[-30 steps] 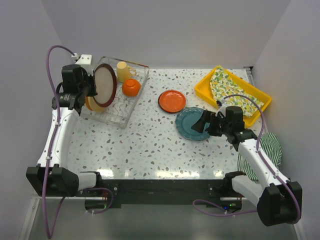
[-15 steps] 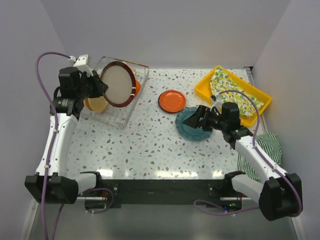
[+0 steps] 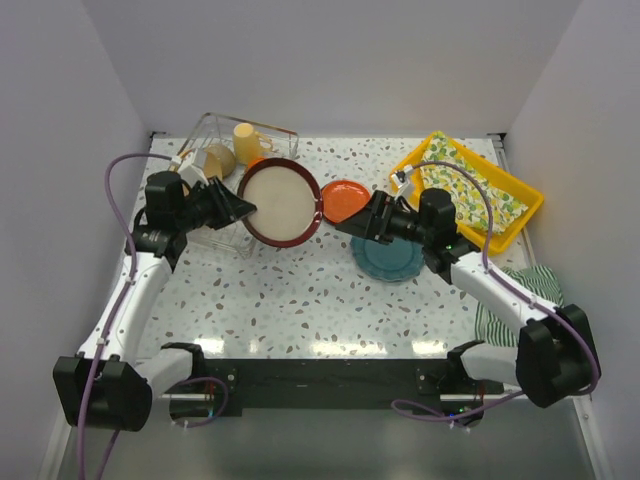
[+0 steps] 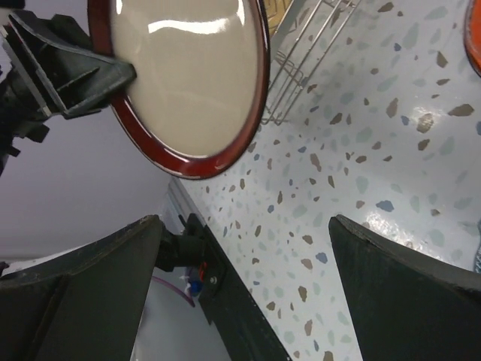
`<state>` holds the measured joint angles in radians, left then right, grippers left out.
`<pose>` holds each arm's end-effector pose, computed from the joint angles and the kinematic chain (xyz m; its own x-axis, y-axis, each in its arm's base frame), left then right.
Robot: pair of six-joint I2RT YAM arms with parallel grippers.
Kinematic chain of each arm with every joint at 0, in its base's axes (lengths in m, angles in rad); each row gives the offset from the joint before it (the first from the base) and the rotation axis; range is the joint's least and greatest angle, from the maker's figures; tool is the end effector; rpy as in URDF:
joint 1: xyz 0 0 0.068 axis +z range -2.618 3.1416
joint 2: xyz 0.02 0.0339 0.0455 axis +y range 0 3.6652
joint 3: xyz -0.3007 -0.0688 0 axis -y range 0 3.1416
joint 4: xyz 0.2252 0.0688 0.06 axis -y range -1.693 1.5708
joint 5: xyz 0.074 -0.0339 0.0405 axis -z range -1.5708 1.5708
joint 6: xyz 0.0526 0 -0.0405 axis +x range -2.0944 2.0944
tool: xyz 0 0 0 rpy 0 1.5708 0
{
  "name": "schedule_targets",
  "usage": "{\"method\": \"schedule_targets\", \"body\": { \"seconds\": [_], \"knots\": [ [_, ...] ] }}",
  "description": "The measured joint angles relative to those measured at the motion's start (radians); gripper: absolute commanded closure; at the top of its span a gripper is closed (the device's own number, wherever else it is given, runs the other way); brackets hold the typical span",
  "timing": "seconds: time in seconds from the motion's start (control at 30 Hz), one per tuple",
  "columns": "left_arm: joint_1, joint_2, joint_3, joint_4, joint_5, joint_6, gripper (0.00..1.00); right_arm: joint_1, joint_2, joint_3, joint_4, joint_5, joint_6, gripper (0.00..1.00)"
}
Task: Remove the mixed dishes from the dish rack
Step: Place the plate at the center of the board.
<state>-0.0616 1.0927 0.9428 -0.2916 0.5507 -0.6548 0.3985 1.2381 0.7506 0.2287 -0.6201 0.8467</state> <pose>0.2186 -0.0411 0.3554 -0.6578 -0.4794 -0.5809 0.1564 0.6675 -0.7280 0.2294 0.1298 0.3153 -0.7807 0.3328 -0.5290 -0.3755 0.4269 0.8227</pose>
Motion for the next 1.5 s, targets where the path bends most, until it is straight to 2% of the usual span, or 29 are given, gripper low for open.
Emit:
{"method": "schedule_targets", "body": {
  "seconds": [0.23,0.4,0.63,0.67,0.73,0.9,0.93,0.97,1.0,1.03,1.1,1.13,1.2,1.23,1.3,1.33,1.43,1.5],
  "knots": [
    [-0.032,-0.037,-0.080,0.121,0.056,-0.114,1.00,0.064,0.102,0.047,0.080,0.000,0.044,0.03],
    [-0.047,-0.047,-0.126,0.222,0.082,-0.183,1.00,0.092,0.161,0.065,0.140,-0.001,0.079,0.14],
    [-0.065,-0.057,-0.187,0.282,0.105,-0.235,1.00,0.105,0.190,0.074,0.200,-0.005,0.118,0.39],
    [-0.065,-0.060,-0.194,0.283,0.105,-0.240,1.00,0.105,0.190,0.074,0.206,-0.005,0.122,0.47],
    [-0.065,-0.064,-0.209,0.287,0.104,-0.246,1.00,0.105,0.190,0.075,0.211,-0.005,0.122,0.55],
    [-0.063,-0.076,-0.222,0.313,0.109,-0.269,1.00,0.098,0.190,0.074,0.190,0.002,0.122,0.95],
    [-0.063,-0.076,-0.222,0.314,0.106,-0.269,1.00,0.095,0.188,0.073,0.189,0.000,0.130,1.00],
    [-0.060,-0.077,-0.228,0.323,0.105,-0.269,0.99,0.093,0.183,0.073,0.192,-0.013,0.136,1.00],
    [-0.056,-0.077,-0.233,0.333,0.110,-0.272,0.96,0.092,0.176,0.073,0.189,-0.010,0.136,1.00],
    [-0.057,-0.079,-0.235,0.338,0.115,-0.272,0.86,0.092,0.169,0.070,0.180,-0.010,0.136,1.00],
    [-0.057,-0.081,-0.237,0.335,0.119,-0.269,0.74,0.092,0.160,0.064,0.177,-0.012,0.137,1.00],
    [-0.057,-0.081,-0.237,0.330,0.121,-0.265,0.62,0.092,0.154,0.063,0.172,-0.011,0.136,1.00],
    [-0.060,-0.084,-0.237,0.314,0.125,-0.243,0.49,0.093,0.135,0.056,0.151,-0.010,0.129,1.00],
    [-0.064,-0.087,-0.236,0.301,0.119,-0.222,0.36,0.093,0.126,0.053,0.138,-0.005,0.117,1.00],
    [-0.066,-0.092,-0.229,0.264,0.102,-0.176,0.24,0.092,0.106,0.034,0.106,0.001,0.092,1.00],
    [-0.066,-0.093,-0.222,0.245,0.091,-0.154,0.14,0.090,0.098,0.023,0.089,0.001,0.084,1.00],
    [-0.066,-0.094,-0.181,0.170,0.038,-0.077,0.04,0.072,0.082,-0.018,0.035,0.001,0.069,1.00],
    [-0.066,-0.094,-0.144,0.117,-0.003,-0.025,0.00,0.043,0.064,-0.048,-0.001,-0.001,0.068,1.00]
  ]
}}
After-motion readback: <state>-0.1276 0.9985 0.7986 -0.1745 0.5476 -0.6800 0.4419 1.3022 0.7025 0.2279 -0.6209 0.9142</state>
